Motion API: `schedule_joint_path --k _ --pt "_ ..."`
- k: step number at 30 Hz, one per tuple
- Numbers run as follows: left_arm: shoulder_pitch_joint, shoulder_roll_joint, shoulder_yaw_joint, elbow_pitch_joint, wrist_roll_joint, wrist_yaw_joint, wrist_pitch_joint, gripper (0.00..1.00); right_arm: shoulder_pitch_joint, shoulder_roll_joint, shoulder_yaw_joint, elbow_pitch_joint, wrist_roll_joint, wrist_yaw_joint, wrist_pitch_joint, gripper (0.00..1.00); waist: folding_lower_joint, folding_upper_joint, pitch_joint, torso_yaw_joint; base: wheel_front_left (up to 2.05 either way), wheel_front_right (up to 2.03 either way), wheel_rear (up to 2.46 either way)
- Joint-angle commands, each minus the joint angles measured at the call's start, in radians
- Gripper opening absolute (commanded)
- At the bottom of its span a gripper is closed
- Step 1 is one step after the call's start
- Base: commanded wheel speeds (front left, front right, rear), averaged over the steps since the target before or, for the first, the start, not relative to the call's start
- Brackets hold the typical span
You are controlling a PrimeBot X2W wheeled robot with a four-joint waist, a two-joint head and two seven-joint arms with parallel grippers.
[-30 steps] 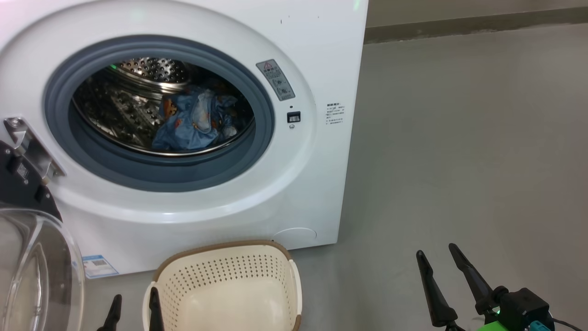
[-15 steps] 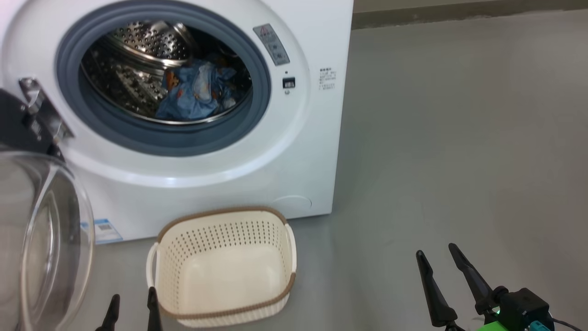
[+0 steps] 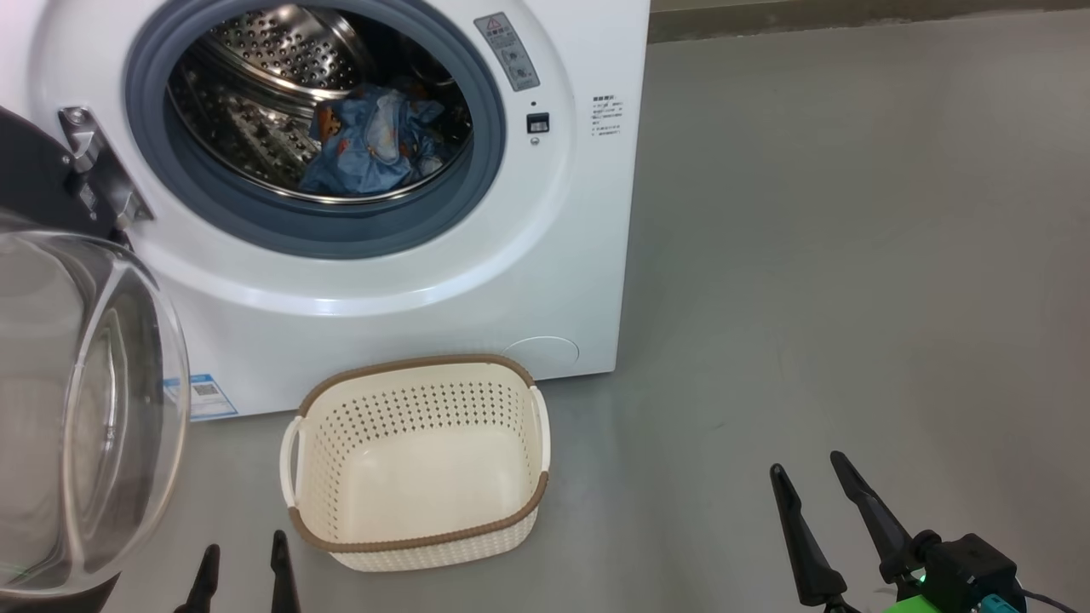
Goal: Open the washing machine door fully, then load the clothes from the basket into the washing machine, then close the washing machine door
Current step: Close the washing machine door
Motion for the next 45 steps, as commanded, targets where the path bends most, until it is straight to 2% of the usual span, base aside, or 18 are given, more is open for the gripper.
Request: schedule_joint_path --k 1,6,12,34,40,45 --pt "-0.014 0.011 0.034 -0.028 0.006 0.002 -0.006 1.0 -0.005 -0.004 0.027 -0.025 -0.007 0.006 -0.005 1.0 0.0 -0.0001 -0.001 0.005 0.0 0.0 0.0" --pt "-0.017 0.011 0.031 -0.028 0.005 0.001 -0.006 1.0 -0.004 -0.007 0.024 -0.025 -0.007 0.006 -0.005 1.0 0.0 -0.0001 -0.001 0.027 0.0 0.0 0.0" --pt "-0.014 0.011 0.029 -0.025 0.011 0.001 -0.006 1.0 -0.009 -0.015 0.031 -0.024 -0.007 0.006 -0.005 1.0 0.0 -0.0001 -0.008 0.09 0.0 0.0 0.0" --pt "0.006 0.011 0.021 -0.041 0.011 0.016 -0.006 1.0 -0.012 -0.029 0.051 -0.016 0.003 0.006 -0.005 1.0 0.0 -0.0001 -0.048 0.426 0.0 0.0 0.0" --pt "0.009 0.011 0.024 -0.042 0.011 0.019 -0.006 1.0 -0.008 -0.023 0.051 -0.015 0.004 0.006 -0.005 1.0 0.0 -0.0001 -0.054 0.48 0.0 0.0 0.0" --pt "0.01 0.011 0.032 -0.043 0.011 0.02 -0.006 1.0 -0.008 -0.018 0.055 -0.014 0.004 0.006 -0.005 1.0 0.0 -0.0001 -0.053 0.499 0.0 0.0 0.0"
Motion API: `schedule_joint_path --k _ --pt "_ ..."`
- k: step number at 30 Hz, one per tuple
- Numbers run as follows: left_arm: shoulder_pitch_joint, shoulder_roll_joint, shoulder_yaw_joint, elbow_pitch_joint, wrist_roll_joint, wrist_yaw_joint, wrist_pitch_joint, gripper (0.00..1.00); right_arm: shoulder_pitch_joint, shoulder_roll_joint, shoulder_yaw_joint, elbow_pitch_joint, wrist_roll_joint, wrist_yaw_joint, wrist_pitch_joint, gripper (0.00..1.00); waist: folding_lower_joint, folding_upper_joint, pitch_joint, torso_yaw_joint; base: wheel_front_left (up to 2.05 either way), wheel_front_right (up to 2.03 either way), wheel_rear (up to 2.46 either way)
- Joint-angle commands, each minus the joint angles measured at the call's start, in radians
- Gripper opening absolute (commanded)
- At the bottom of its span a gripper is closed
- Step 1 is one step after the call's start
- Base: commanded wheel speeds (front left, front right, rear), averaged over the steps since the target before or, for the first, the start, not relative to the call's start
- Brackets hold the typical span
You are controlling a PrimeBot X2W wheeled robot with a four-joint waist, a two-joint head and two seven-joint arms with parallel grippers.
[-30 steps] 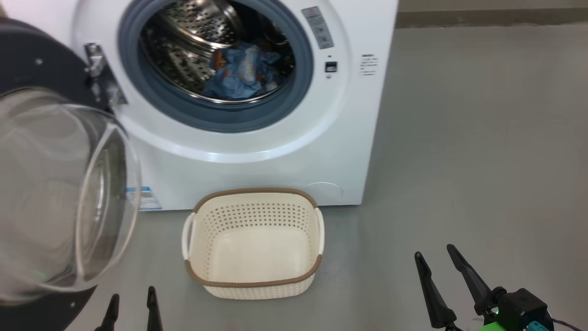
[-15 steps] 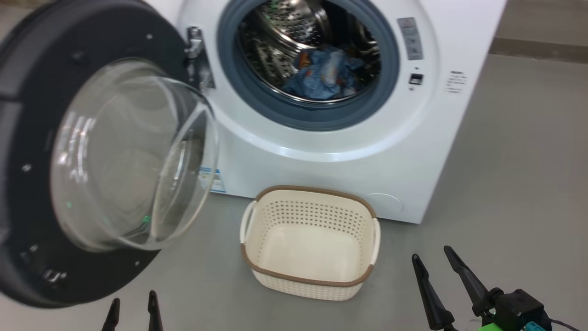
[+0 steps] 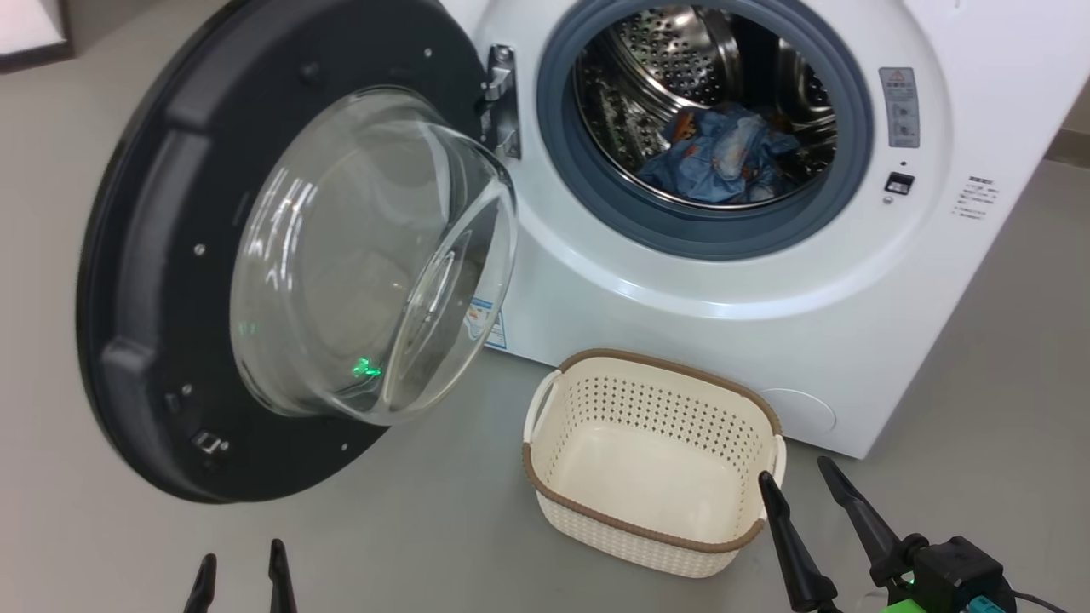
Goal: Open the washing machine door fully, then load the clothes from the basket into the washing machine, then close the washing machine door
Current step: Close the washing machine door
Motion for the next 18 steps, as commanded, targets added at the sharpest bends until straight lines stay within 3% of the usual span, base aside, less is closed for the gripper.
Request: schedule_joint_path --k 1,18 --pt "-0.01 0.01 0.035 -0.031 0.003 0.006 -0.006 1.0 -0.007 -0.002 0.025 -0.022 0.003 0.006 -0.005 1.0 0.0 0.0 -0.003 0.015 0.0 0.0 0.0" --pt "-0.009 0.01 0.05 -0.043 -0.015 0.023 -0.006 1.0 0.0 0.0 0.025 -0.02 0.0 0.006 -0.005 1.0 0.0 0.0 0.003 0.052 0.0 0.0 0.0"
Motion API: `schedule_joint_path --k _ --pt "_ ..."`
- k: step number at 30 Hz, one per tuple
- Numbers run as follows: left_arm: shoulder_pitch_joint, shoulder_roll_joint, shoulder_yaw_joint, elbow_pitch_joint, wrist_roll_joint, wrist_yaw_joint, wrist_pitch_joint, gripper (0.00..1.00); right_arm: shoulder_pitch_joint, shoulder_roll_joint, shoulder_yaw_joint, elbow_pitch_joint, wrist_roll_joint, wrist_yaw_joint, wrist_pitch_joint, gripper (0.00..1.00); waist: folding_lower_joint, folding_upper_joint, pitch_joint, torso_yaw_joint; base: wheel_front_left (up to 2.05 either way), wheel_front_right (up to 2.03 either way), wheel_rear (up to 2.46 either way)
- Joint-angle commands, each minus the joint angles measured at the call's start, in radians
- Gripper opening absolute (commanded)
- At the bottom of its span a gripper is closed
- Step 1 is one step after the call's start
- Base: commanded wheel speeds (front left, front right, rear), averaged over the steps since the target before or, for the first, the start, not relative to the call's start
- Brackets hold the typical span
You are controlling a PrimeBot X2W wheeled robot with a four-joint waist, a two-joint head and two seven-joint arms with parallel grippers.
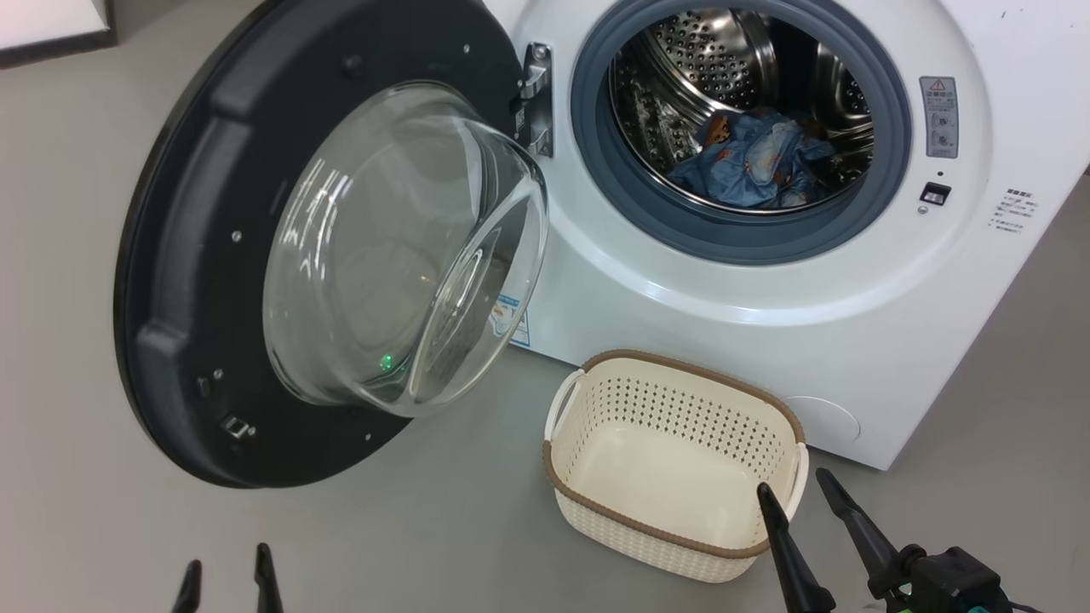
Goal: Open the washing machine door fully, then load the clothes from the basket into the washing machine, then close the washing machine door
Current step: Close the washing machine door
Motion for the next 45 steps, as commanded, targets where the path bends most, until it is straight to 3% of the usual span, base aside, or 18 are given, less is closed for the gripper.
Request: schedule_joint_path --k 1,6,7,8,9,10,15,21,30,33,39,45 --pt "-0.023 0.01 0.039 -0.032 -0.006 0.007 -0.006 1.0 -0.021 -0.008 0.025 -0.021 0.0 0.006 -0.005 1.0 0.0 0.0 0.002 0.002 0.0 0.0 0.0" --pt "-0.03 0.01 0.075 -0.045 -0.04 0.011 -0.006 1.0 -0.031 -0.017 0.034 -0.02 -0.001 0.006 -0.005 1.0 0.0 0.0 0.018 0.014 0.0 0.0 0.0" --pt "-0.031 0.01 0.083 -0.047 -0.052 0.011 -0.006 0.91 -0.033 -0.019 0.035 -0.019 -0.001 0.006 -0.005 1.0 0.0 0.0 0.021 0.016 0.0 0.0 0.0" --pt "-0.032 0.01 0.09 -0.046 -0.059 0.009 -0.006 0.44 -0.035 -0.02 0.036 -0.018 -0.001 0.006 -0.005 1.0 0.0 0.0 0.023 0.018 0.0 0.0 0.0" --pt "-0.033 0.01 0.097 -0.046 -0.064 0.007 -0.006 0.18 -0.037 -0.021 0.036 -0.017 -0.001 0.006 -0.005 1.0 0.0 0.0 0.026 0.019 0.0 0.0 0.0" --pt "-0.034 0.01 0.105 -0.047 -0.07 0.006 -0.006 0.0 -0.038 -0.022 0.038 -0.016 -0.001 0.006 -0.005 1.0 0.0 0.0 0.028 0.021 0.0 0.0 0.0" --pt "-0.05 0.01 0.149 -0.055 -0.131 -0.008 -0.006 0.0 -0.041 -0.025 0.043 -0.015 -0.001 0.006 -0.005 1.0 0.0 0.0 0.039 0.028 0.0 0.0 0.0" --pt "-0.094 0.01 0.24 -0.061 -0.375 -0.044 -0.006 0.0 -0.037 -0.028 0.048 -0.012 -0.001 0.006 -0.005 1.0 0.0 0.0 0.044 0.031 0.0 0.0 0.0" --pt "-0.206 0.01 0.449 -0.014 -0.664 -0.141 -0.006 0.0 -0.024 -0.017 0.045 -0.013 0.0 0.006 -0.005 1.0 0.0 0.0 0.036 0.026 0.0 0.0 0.0" --pt "-0.232 0.016 0.493 0.001 -0.714 -0.158 -0.006 0.0 -0.015 -0.015 0.042 -0.015 -0.002 0.006 -0.005 1.0 0.0 0.0 0.04 0.022 0.0 0.0 0.0" --pt "-0.362 0.109 0.575 0.073 -0.886 -0.197 0.083 0.0 -0.017 -0.02 0.037 -0.019 -0.013 0.006 -0.005 1.0 0.0 0.0 0.078 0.006 0.0 0.0 0.0" --pt "-0.536 0.212 0.613 0.27 -1.036 -0.191 0.221 0.0 -0.044 -0.035 0.05 -0.018 -0.019 0.006 -0.005 1.0 0.0 0.0 0.119 -0.019 0.0 0.0 0.0"
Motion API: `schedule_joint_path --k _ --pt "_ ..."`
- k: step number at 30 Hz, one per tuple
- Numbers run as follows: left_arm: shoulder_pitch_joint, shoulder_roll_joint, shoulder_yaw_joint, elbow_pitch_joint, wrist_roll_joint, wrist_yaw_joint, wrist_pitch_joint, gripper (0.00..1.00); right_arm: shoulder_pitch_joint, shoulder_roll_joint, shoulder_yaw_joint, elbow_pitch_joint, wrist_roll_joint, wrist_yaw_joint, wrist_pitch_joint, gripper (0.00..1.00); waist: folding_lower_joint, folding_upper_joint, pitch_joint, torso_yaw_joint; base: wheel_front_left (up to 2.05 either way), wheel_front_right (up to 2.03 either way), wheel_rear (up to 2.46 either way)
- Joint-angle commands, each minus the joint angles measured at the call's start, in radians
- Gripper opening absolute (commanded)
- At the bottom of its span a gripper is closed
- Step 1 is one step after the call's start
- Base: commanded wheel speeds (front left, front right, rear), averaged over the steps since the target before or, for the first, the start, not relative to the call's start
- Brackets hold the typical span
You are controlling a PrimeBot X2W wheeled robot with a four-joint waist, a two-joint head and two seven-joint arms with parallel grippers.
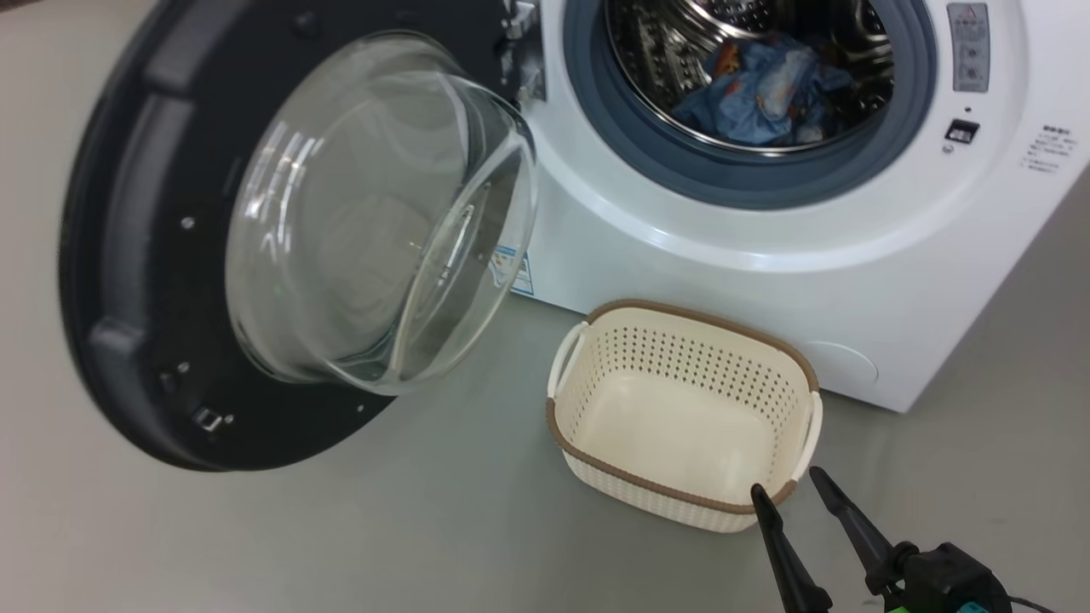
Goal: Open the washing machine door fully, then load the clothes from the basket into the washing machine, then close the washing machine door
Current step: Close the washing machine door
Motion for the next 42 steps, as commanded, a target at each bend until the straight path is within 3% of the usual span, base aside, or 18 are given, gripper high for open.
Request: schedule_joint_path --k 1,9,15,20,34,42 --pt "-0.062 0.063 0.03 0.011 -0.028 -0.001 0.031 0.0 -0.04 -0.011 0.027 -0.023 -0.017 0.006 -0.005 1.0 0.0 -0.0001 0.021 -0.02 0.0 0.0 0.0" --pt "-0.229 0.168 0.087 0.233 -0.196 -0.003 0.212 0.0 -0.071 -0.021 0.027 -0.02 -0.025 0.006 -0.005 1.0 0.0 -0.0001 0.074 -0.075 0.0 0.0 0.0" --pt "-0.286 0.193 0.12 0.326 -0.276 -0.032 0.296 0.0 -0.081 -0.021 0.023 -0.017 -0.028 0.006 -0.005 1.0 0.0 -0.0001 0.094 -0.103 0.0 0.0 0.0" --pt "-0.286 0.201 0.092 0.367 -0.273 -0.057 0.365 0.0 -0.089 -0.025 0.023 -0.018 -0.029 0.006 -0.005 1.0 0.0 -0.0001 0.098 -0.116 0.0 0.0 0.0" --pt "-0.265 0.175 0.069 0.381 -0.345 -0.073 0.609 0.0 -0.083 -0.027 0.016 -0.015 -0.027 0.006 -0.005 1.0 0.0 -0.0001 0.084 -0.107 0.0 0.0 0.0" --pt "-0.176 0.106 0.011 0.275 -0.358 -0.073 0.794 0.0 -0.076 -0.029 0.015 -0.012 -0.022 0.006 -0.005 1.0 0.0 -0.0001 0.057 -0.095 0.0 0.0 0.0"
